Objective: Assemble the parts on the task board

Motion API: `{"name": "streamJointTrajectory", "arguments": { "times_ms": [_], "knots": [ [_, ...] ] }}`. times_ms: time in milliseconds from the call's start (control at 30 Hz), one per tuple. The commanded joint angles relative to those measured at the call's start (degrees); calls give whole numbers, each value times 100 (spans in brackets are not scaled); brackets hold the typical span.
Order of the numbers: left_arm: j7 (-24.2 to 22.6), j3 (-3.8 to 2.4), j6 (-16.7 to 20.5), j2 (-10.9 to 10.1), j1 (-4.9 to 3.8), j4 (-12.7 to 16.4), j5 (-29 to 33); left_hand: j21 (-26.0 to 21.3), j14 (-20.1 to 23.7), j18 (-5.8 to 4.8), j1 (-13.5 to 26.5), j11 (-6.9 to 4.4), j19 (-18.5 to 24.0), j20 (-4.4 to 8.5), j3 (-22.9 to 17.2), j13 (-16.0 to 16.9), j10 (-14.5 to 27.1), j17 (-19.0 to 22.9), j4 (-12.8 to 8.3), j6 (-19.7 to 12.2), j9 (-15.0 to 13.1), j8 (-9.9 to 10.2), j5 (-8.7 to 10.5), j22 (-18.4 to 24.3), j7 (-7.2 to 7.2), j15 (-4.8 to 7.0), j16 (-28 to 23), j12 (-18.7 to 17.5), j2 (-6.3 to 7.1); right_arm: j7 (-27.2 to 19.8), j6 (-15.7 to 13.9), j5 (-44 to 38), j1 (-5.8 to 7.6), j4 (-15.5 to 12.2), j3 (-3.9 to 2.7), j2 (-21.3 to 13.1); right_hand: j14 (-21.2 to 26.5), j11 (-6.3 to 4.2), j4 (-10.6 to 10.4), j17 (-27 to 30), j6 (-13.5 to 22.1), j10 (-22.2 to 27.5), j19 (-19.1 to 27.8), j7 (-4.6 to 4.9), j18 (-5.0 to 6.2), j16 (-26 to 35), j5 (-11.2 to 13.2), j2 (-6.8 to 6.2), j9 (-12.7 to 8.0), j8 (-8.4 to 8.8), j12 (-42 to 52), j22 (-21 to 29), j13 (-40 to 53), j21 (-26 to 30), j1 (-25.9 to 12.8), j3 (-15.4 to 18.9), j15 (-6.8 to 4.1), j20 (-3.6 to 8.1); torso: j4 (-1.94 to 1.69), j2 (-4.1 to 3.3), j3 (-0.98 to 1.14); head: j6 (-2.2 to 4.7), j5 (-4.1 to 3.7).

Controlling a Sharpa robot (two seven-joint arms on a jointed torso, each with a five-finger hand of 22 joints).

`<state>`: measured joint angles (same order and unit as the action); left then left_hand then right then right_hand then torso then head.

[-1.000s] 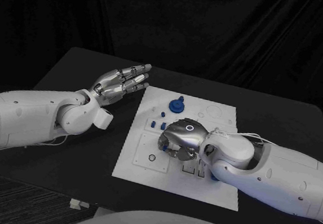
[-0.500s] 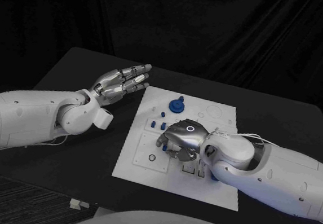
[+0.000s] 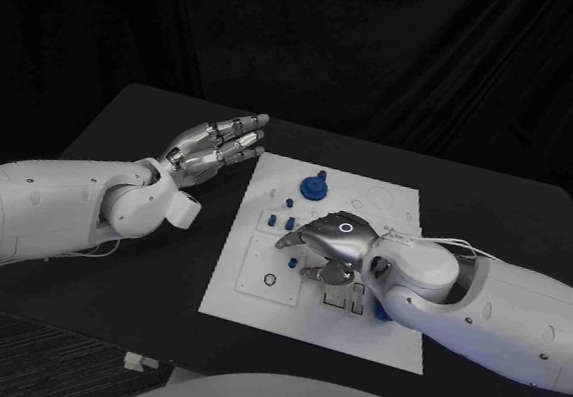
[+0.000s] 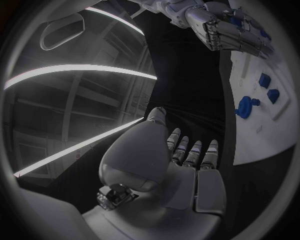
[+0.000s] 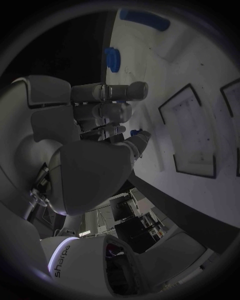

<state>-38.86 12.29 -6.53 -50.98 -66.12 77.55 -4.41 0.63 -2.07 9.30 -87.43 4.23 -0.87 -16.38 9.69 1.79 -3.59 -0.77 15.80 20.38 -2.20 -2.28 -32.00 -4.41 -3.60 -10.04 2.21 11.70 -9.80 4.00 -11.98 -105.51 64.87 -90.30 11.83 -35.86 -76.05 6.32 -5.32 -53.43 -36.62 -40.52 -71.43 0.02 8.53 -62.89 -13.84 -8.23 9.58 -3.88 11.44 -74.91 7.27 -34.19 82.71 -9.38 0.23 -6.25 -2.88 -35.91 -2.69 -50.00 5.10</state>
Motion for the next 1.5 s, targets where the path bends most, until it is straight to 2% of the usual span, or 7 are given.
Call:
{"name": "streamJointTrajectory", "arguments": {
  "times_ms": [33, 167, 333, 467, 567, 1100, 1500],
  "knots": [
    [-663, -6, -70, 14, 9, 4, 30, 19, 5, 71, -44, 7, -12, -35, -37, -1, 30, -8, -13, 8, -8, 1, -30, -7, -39, -52, 36, -24, 0, 207, -517, -45, 44, -121, 4, -183, 128, 10, -390, 158, -50, 205, 110, 6, 78, 117, 122, -99, -79, -12, 123, -215, -73, 297, 189, 278, 15, -5, 0, -2, 0, 0, -32],
    [-671, -6, -64, 17, 9, 1, 30, 19, 5, 71, -44, 7, -12, -35, -37, -1, 30, -8, -13, 8, -8, 1, -30, -7, -39, -52, 36, -24, 0, 186, -769, 41, 241, -280, 4, -453, 31, 13, -1117, 78, -542, 193, -38, 77, 44, 4, 309, -228, -76, -141, 363, -261, -144, 165, 303, 491, 6, -11, -1, -1, 0, 0, -50],
    [-673, -6, -63, 26, 10, -6, 30, 25, 4, 71, -49, 9, -20, -35, -38, 0, 30, -9, -16, 8, -8, 1, -33, -40, -38, -54, 39, -18, 2, 321, -728, 398, 686, -469, 4, -914, -573, -34, -1156, -735, -894, -37, -637, 173, -100, -710, 356, -241, -89, -275, 559, -508, -231, -879, -397, 619, -87, 70, 1, 9, 0, 0, -104],
    [-673, -6, -57, 36, 10, -15, 30, 34, 4, 74, -55, 12, -32, -36, -40, 0, 31, -9, -19, 13, -8, 0, -38, -78, -36, -55, 41, -18, 5, 485, -496, 501, 883, -515, 5, -1193, -825, -23, -1186, -1162, -998, -92, -904, 84, -171, -1054, 535, -662, -118, -285, 472, -616, -343, -1397, -1093, 936, -105, 110, 5, 12, -5, 0, -151],
    [-675, -6, -53, 45, 10, -18, 30, 34, 4, 74, -55, 12, -32, -36, -40, 0, 31, -9, -19, 13, -8, 0, -38, -78, -36, -55, 41, -18, 5, 589, -320, 540, 955, -475, 5, -1341, -842, -27, -1192, -1173, -975, -25, -932, 81, -176, -1064, 537, -731, -141, -257, 390, -620, -369, -1433, -1090, 981, -111, 118, 7, 8, -5, 0, -158],
    [-674, -6, -67, 83, 13, -22, 30, 33, 5, 74, -61, -11, -37, -37, -45, 1, 33, -10, -13, 81, -16, -11, -45, -63, -90, -58, 46, -14, 4, 574, -116, 581, 646, -68, 7, -1373, -919, -34, -1185, -1298, -1102, -496, -1024, 188, -204, -1161, 677, -538, -188, -250, 442, -653, -345, -1640, -1074, 819, -116, 131, 4, -3, 1, 0, -87],
    [-690, -6, -78, 76, 13, -30, 30, 35, 4, 73, -66, -11, -40, -37, -49, 4, 28, -10, -13, 94, -18, -13, -56, -67, -94, -59, 50, 2, 2, 175, -403, 728, 465, 109, 7, -1240, -885, -107, -1040, -1198, -1227, -1078, -982, 274, -193, -1075, -194, 3, -242, -237, 450, -639, -312, -1583, -432, 395, -148, 152, -3, -3, 1, 0, -94]
  ]
}}
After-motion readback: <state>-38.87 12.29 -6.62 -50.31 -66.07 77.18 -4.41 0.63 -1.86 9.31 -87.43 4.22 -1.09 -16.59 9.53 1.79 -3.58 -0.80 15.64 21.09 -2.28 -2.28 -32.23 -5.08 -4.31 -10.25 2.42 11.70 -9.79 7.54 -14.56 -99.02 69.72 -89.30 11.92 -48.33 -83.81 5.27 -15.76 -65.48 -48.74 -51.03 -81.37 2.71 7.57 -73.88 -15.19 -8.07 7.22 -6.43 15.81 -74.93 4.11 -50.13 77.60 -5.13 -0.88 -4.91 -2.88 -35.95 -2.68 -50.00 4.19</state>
